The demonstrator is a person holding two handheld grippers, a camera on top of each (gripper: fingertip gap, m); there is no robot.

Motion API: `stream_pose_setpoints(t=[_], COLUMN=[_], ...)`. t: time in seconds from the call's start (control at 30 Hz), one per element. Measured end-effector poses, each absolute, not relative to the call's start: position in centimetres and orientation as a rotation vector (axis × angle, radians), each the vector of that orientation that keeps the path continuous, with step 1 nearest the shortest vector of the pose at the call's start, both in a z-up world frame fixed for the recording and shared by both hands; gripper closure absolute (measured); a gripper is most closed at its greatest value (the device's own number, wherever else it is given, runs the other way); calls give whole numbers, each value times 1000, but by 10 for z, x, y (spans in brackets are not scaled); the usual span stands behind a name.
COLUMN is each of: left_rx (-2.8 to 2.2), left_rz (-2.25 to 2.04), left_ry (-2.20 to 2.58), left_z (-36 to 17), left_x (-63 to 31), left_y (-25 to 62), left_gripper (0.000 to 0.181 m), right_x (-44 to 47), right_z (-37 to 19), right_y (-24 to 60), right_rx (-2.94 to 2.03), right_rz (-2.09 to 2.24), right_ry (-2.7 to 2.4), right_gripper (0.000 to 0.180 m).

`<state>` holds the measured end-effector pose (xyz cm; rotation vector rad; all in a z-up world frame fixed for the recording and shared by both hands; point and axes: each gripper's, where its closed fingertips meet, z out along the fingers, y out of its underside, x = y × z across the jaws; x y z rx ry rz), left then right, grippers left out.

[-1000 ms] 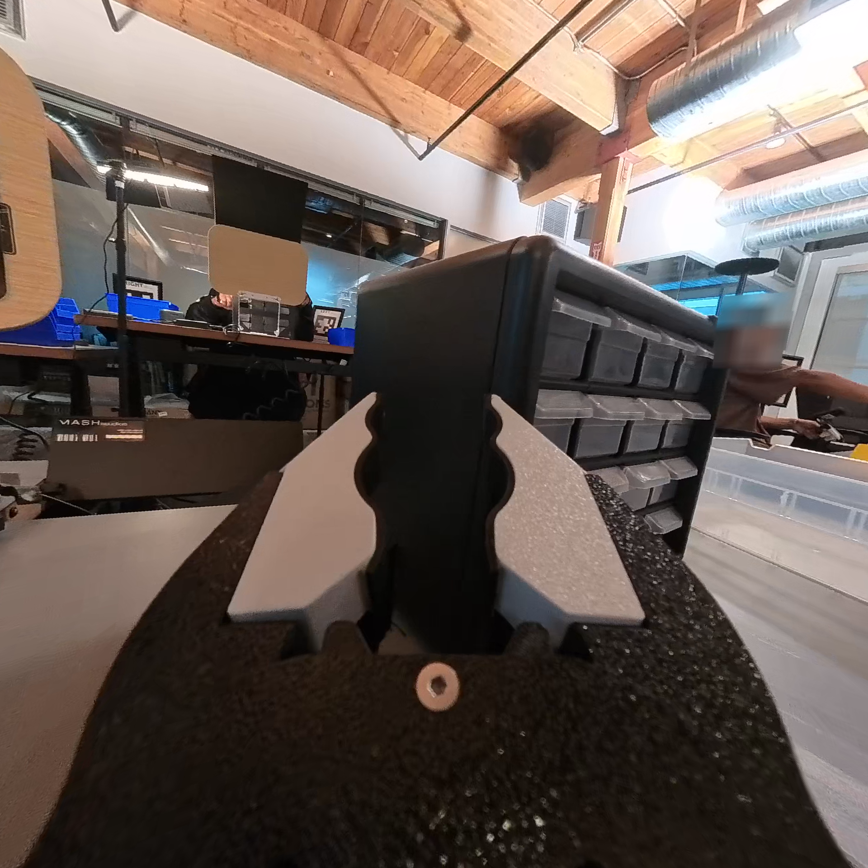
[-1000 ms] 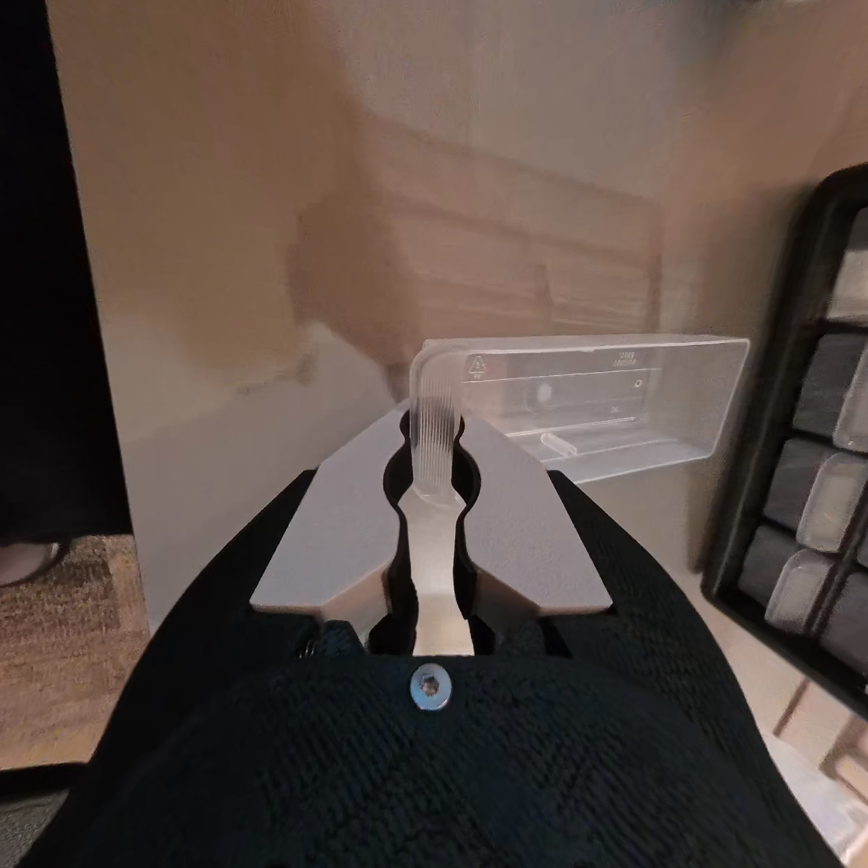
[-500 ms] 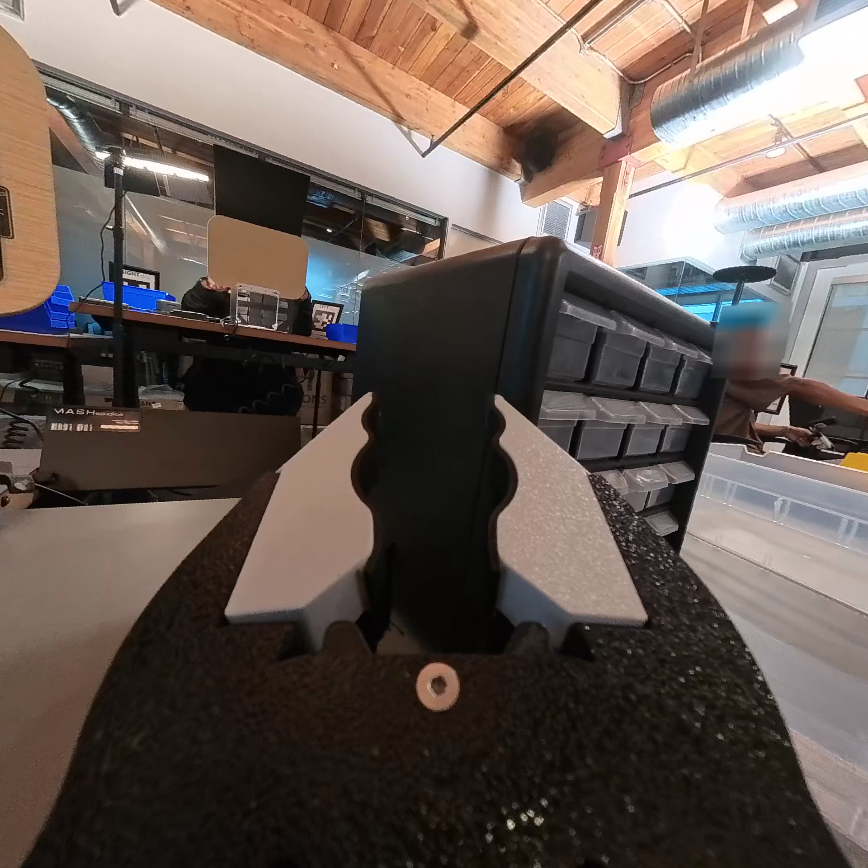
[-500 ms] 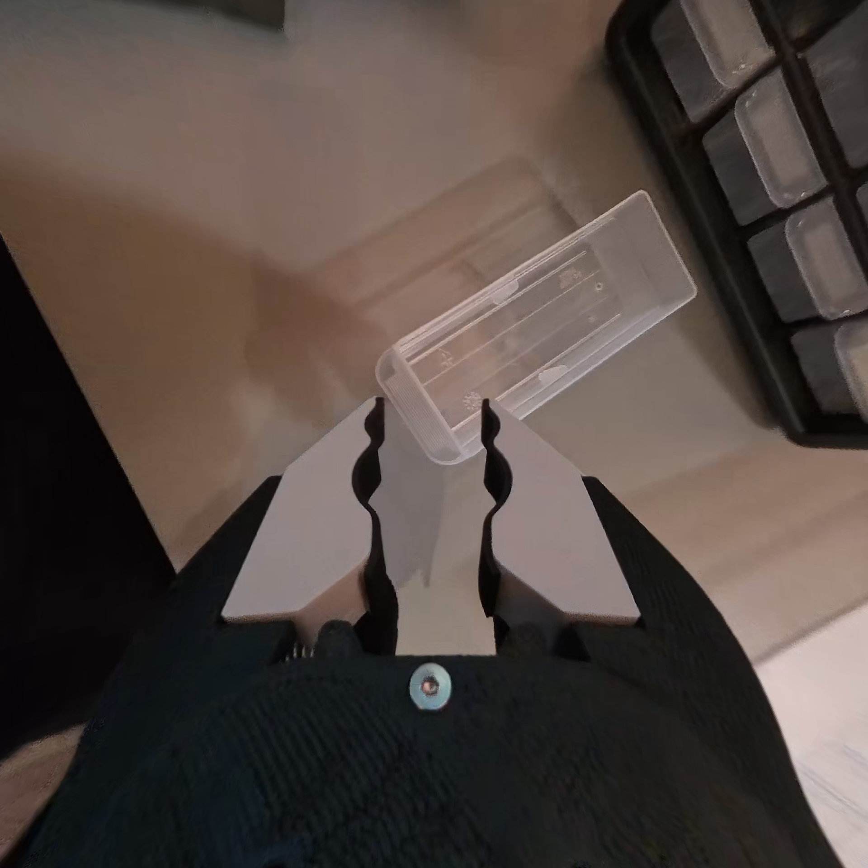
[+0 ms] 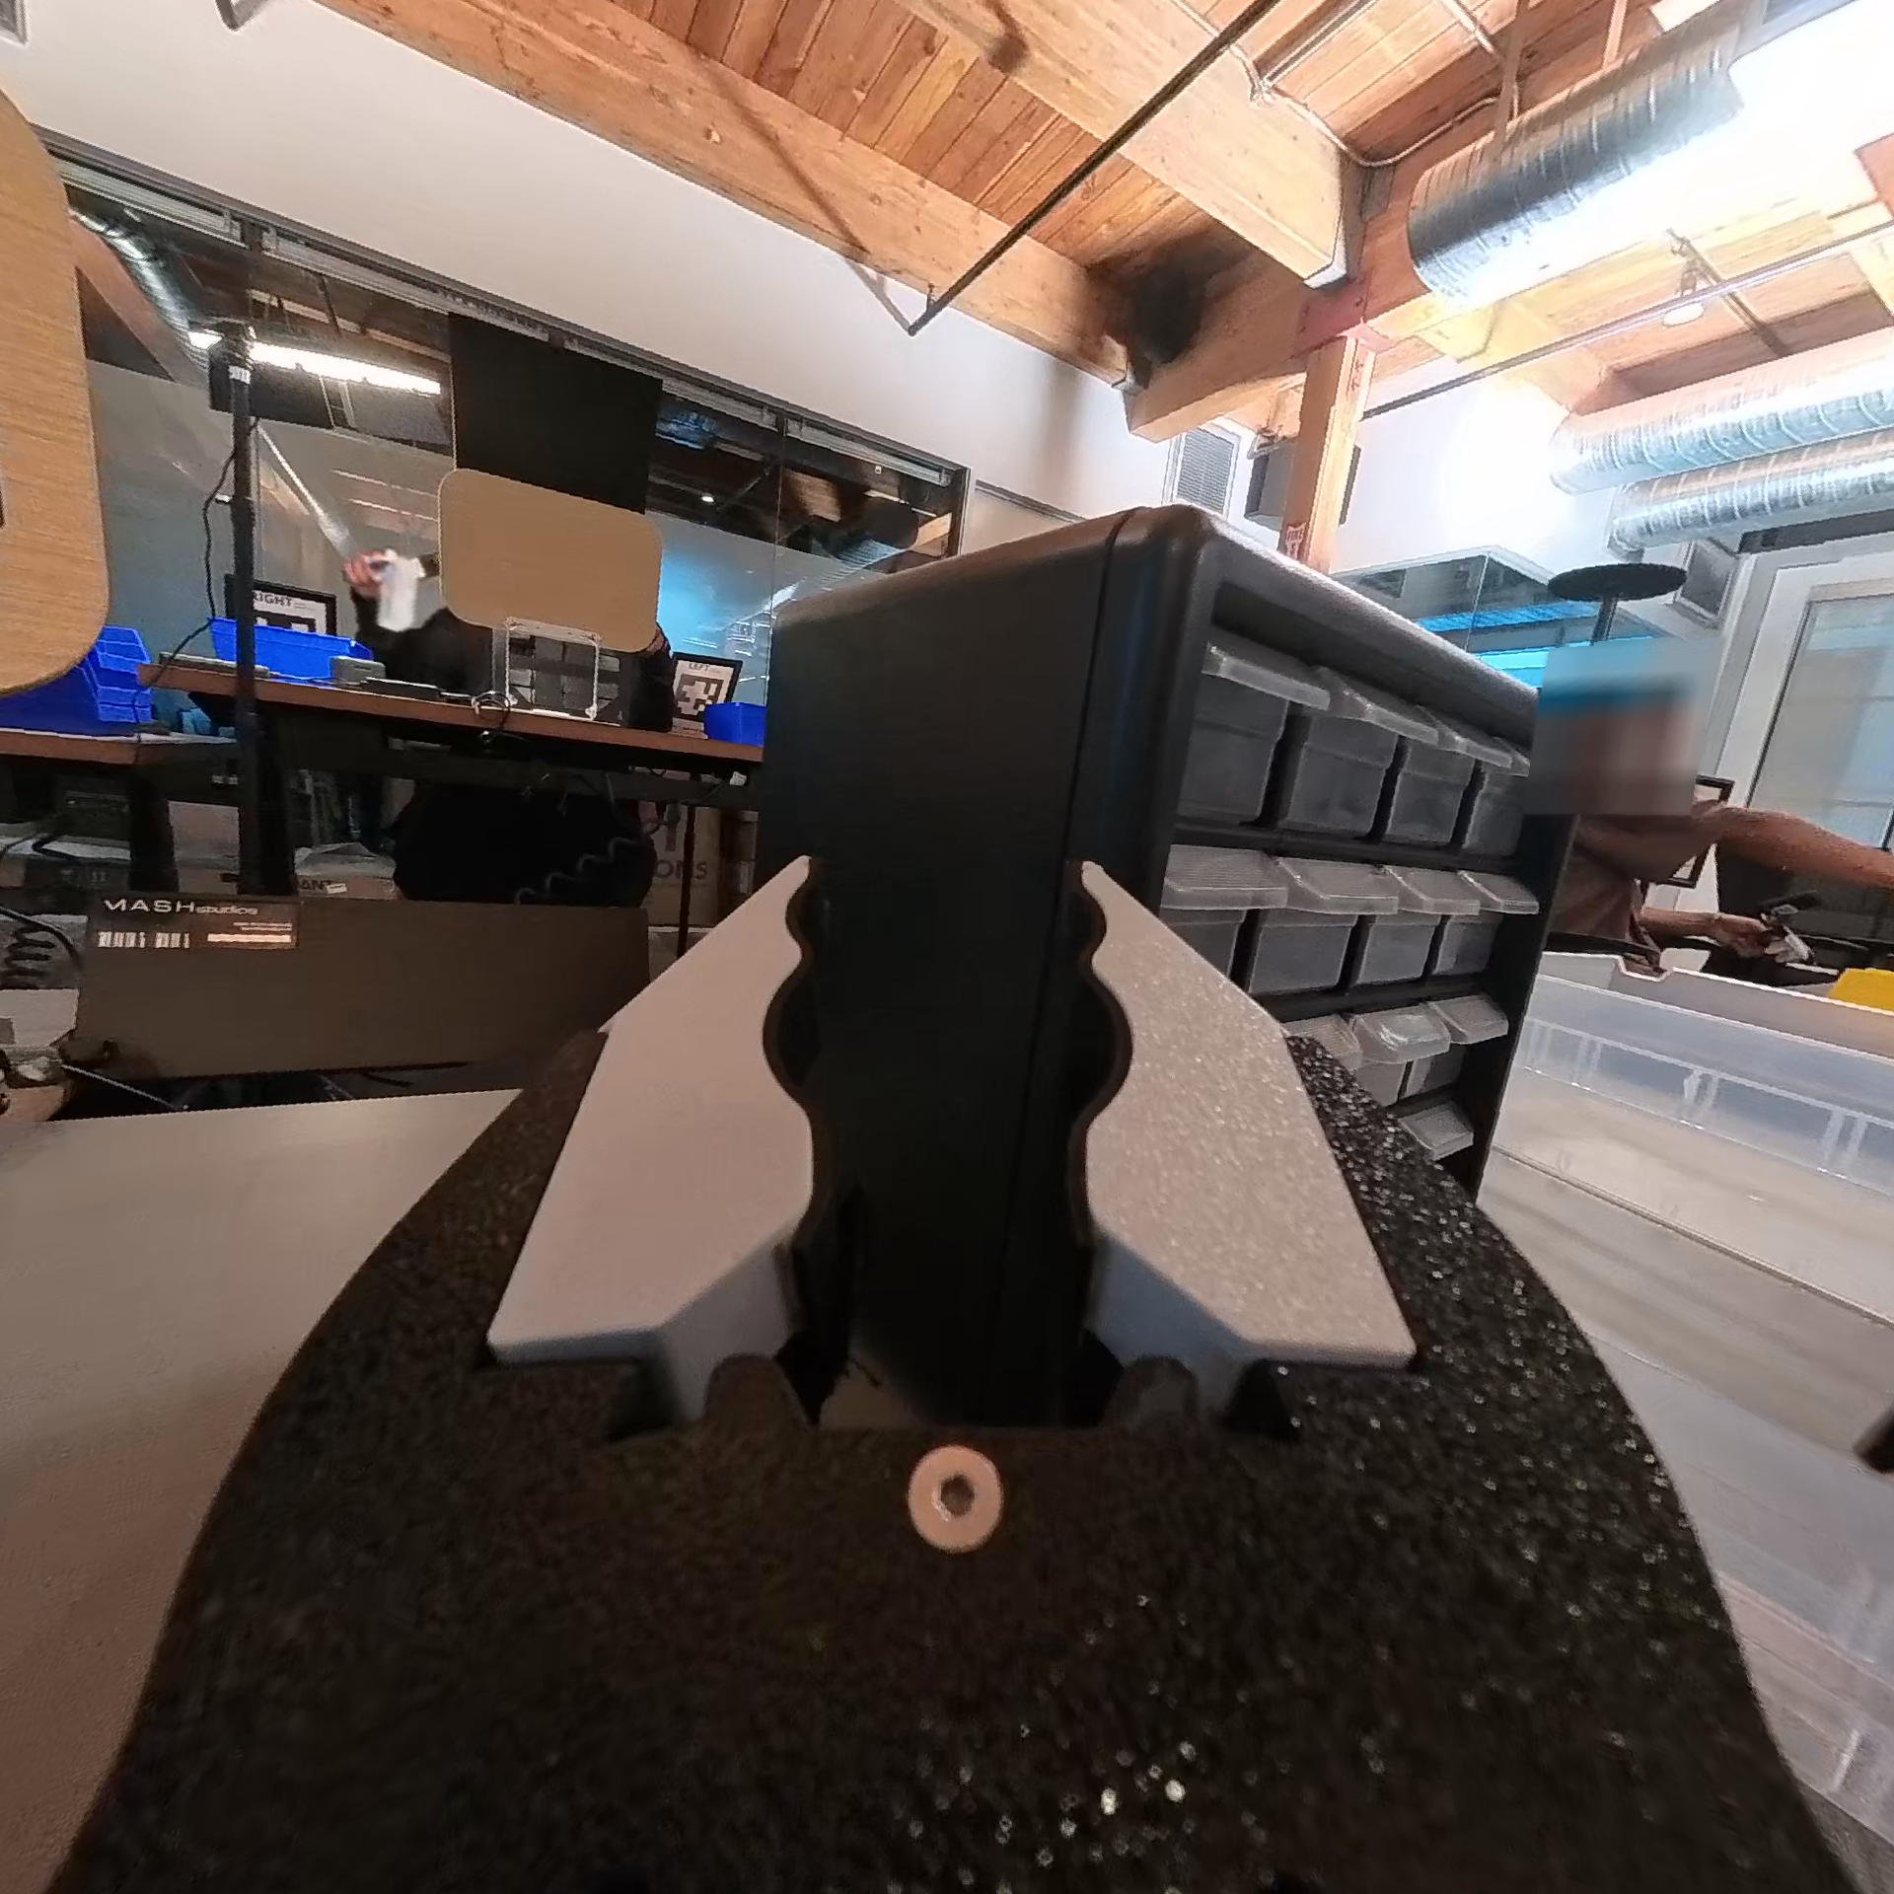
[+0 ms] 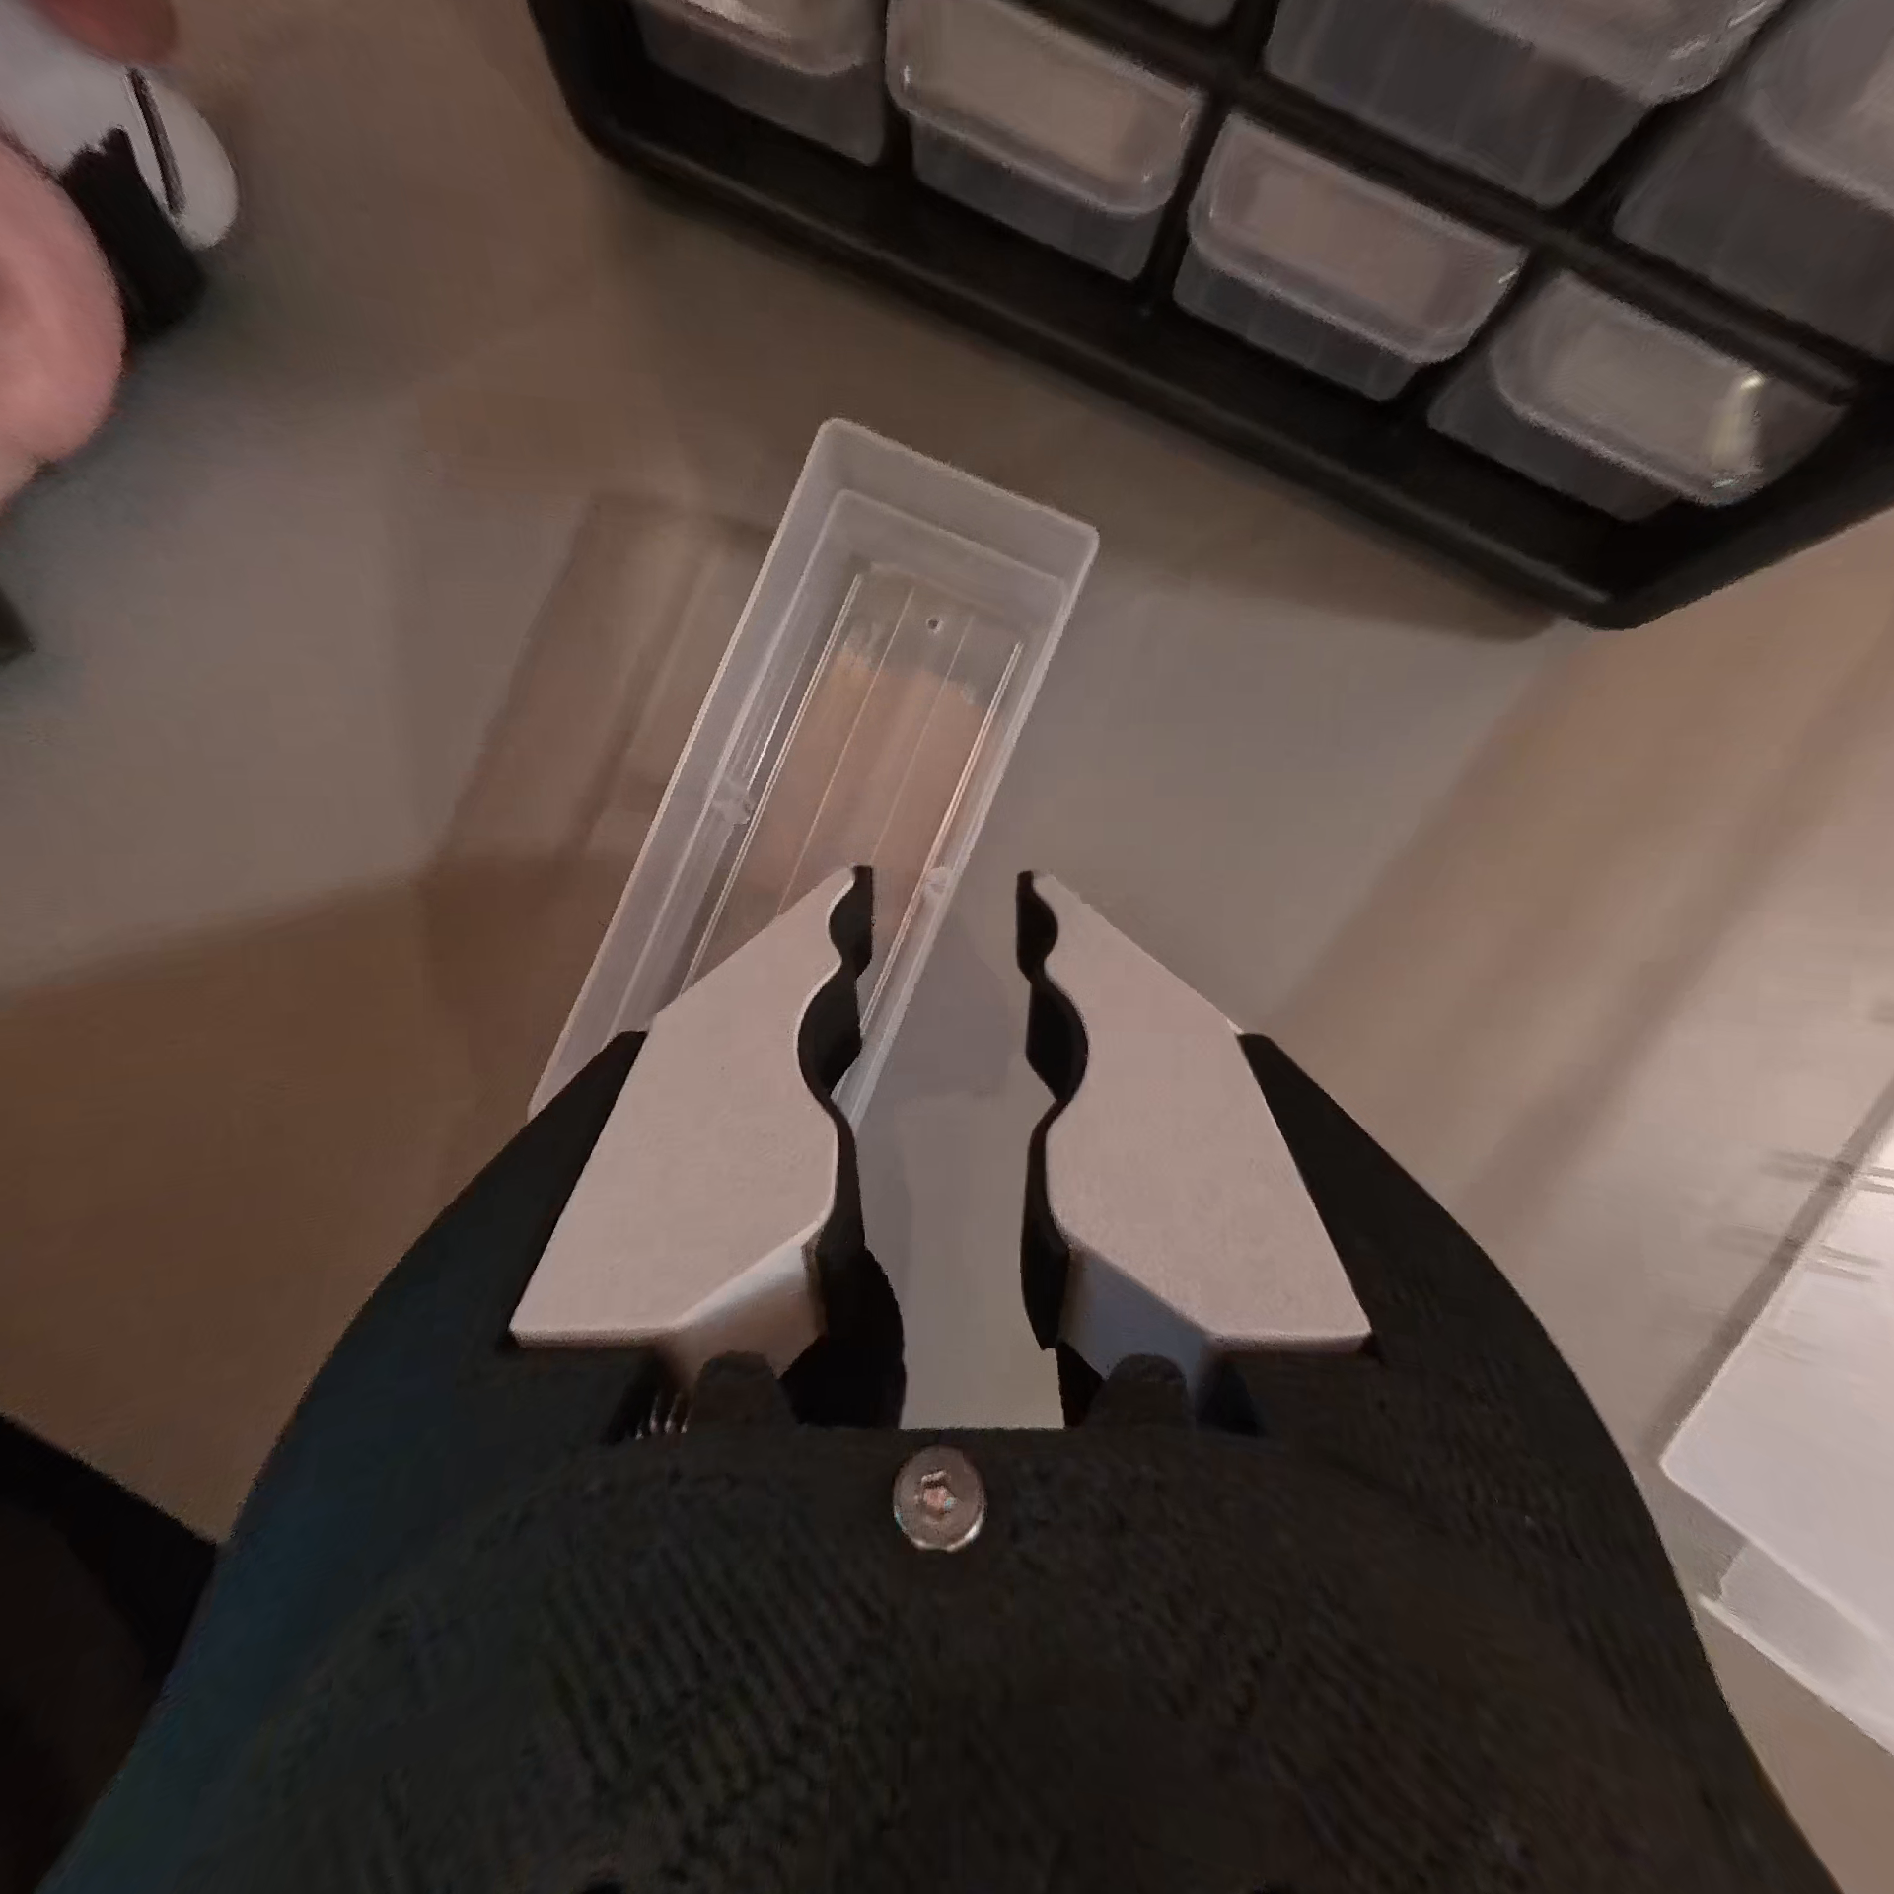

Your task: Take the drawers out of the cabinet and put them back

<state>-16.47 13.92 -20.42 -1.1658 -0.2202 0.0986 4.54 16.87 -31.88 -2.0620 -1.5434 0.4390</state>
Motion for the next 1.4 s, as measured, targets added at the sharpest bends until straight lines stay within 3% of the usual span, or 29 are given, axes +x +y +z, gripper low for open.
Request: stream_pose_setpoints(t=[0.07, 0.23, 0.4, 0.57, 0.73, 0.9, 1.1, 1.27, 1.4], left_rx=[-1165, -1166, -1160, -1169, -1170, -1186, -1188, -1188, -1186], left_rz=[100, 95, 82, 87, 104, 107, 105, 96, 96], left_ry=[-220, -230, -246, -236, -232, -243, -239, -242, -242], left_z=[-204, -205, -205, -205, -205, -208, -208, -209, -208], left_x=[-165, -166, -168, -166, -165, -167, -166, -166, -166], left_y=[139, 139, 138, 140, 140, 141, 141, 141, 141], left_gripper=[136, 136, 134, 135, 136, 135, 137, 137, 136], right_x=[44, 43, 81, 161, 194, 180, 157, 155, 149], right_z=[-327, -318, -232, -148, -180, -255, -302, -303, -248], right_y=[166, 167, 226, 356, 468, 507, 535, 547, 535], right_rx=[-2101, -1984, -1748, -1579, -1473, -1402, -1351, -1354, -1277], right_rz=[418, 370, 225, -294, -472, -316, -336, -439, -455], right_ry=[-1615, -1756, -1733, -1771, -2145, -2408, -2509, -2413, -2092], right_gripper=[172, 179, 180, 180, 179, 180, 180, 158, 147])
